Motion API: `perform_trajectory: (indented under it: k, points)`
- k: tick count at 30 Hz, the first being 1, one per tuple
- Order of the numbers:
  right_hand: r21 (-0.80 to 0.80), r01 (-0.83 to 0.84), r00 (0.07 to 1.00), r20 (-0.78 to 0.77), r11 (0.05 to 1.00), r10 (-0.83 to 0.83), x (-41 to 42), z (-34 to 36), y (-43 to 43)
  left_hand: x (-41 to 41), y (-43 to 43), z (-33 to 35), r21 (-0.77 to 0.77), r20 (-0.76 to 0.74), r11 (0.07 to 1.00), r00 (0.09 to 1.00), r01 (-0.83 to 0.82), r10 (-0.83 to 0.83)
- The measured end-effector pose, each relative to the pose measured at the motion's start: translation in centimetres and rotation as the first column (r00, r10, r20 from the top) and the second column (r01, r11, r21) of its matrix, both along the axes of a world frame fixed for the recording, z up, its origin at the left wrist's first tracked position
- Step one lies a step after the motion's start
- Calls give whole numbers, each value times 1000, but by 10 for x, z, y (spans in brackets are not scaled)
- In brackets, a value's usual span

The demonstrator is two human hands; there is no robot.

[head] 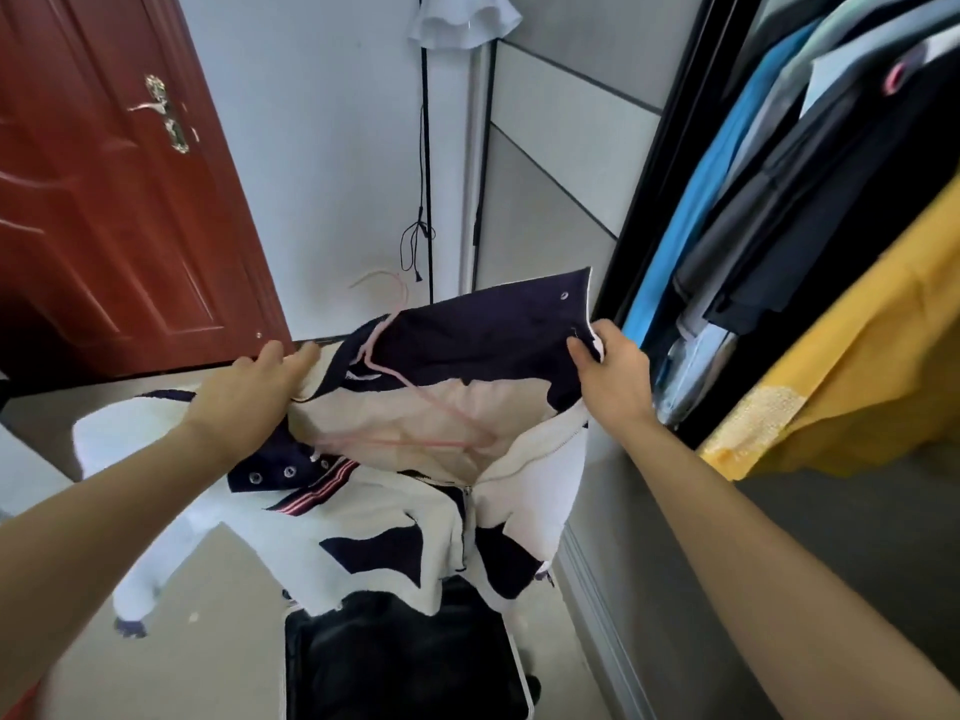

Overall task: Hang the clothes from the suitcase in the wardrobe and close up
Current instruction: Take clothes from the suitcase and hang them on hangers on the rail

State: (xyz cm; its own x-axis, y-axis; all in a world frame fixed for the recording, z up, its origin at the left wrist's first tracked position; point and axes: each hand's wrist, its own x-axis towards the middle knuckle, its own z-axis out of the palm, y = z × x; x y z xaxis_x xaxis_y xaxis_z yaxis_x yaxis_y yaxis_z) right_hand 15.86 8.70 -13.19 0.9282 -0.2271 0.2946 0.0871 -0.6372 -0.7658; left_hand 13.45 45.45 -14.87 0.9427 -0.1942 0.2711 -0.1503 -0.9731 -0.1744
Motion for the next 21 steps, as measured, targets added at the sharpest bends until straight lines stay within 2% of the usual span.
perform_trajectory:
  k: [2, 3, 4, 5, 6, 7, 8, 9, 10, 11, 12, 13, 14, 15, 16, 17, 19, 20, 21]
  points:
    - [40, -32, 998, 60, 999, 29, -10, 10, 21, 8, -13, 5, -157, 10, 980, 992, -122, 125]
    - [72, -122, 992, 50, 990, 118, -21, 10, 38, 12, -21, 8, -250, -29, 953, 985, -172, 170]
    - [78, -276, 961, -14, 958, 278, -33, 4, 53, 14, -28, 10, -340, -57, 920, 981, -193, 184]
    - [60, -452, 881, -129, 890, 456, -47, -2, 67, 14, -35, 12, -436, -62, 881, 983, -184, 174]
    - [28, -624, 746, -278, 781, 605, -56, -14, 75, 12, -40, 14, -520, -46, 839, 987, -158, 157]
    - [9, -739, 607, -425, 673, 672, -62, -23, 76, 9, -43, 17, -588, -26, 800, 991, -119, 129]
    - [23, -775, 535, -507, 631, 676, -63, -28, 69, 4, -46, 18, -644, -9, 760, 995, -81, 98]
    - [61, -738, 555, -512, 672, 656, -58, -26, 59, -1, -47, 21, -697, 7, 716, 998, -42, 66]
    - [81, -636, 673, -427, 767, 603, -54, -19, 46, -7, -49, 23, -746, 17, 666, 999, -7, 30]
    - [24, -478, 835, -298, 878, 463, -48, -13, 34, -13, -51, 27, -790, 23, 613, 1000, 20, -4]
    - [-128, -316, 943, -153, 940, 297, -42, -5, 22, -18, -54, 30, -828, 20, 559, 999, 34, -31]
    - [-307, -211, 977, -68, 928, 200, -36, 1, 13, -22, -58, 35, -861, 9, 508, 999, 33, -51]
    - [-478, -191, 981, -59, 858, 185, -29, 5, 9, -24, -63, 39, -888, -9, 460, 998, 22, -65]
    - [-590, -237, 971, -117, 772, 209, -23, 8, 10, -26, -68, 44, -910, -34, 415, 996, 4, -86]
    - [-614, -291, 956, -170, 734, 237, -16, 6, 13, -26, -73, 49, -930, -62, 368, 991, -15, -116]
    - [-553, -313, 950, -168, 772, 265, -11, 8, 21, -25, -77, 54, -946, -84, 323, 985, -31, -151]
    - [-318, -272, 961, -38, 908, 274, -3, 21, 39, -24, -79, 66, -962, -108, 271, 969, -45, -224]
    - [-284, -274, 957, 18, 919, 291, 1, 32, 47, -24, -78, 72, -966, -110, 256, 965, -47, -239]
    - [-317, -297, 942, 59, 901, 331, 4, 43, 56, -24, -74, 79, -969, -101, 242, 966, -41, -240]
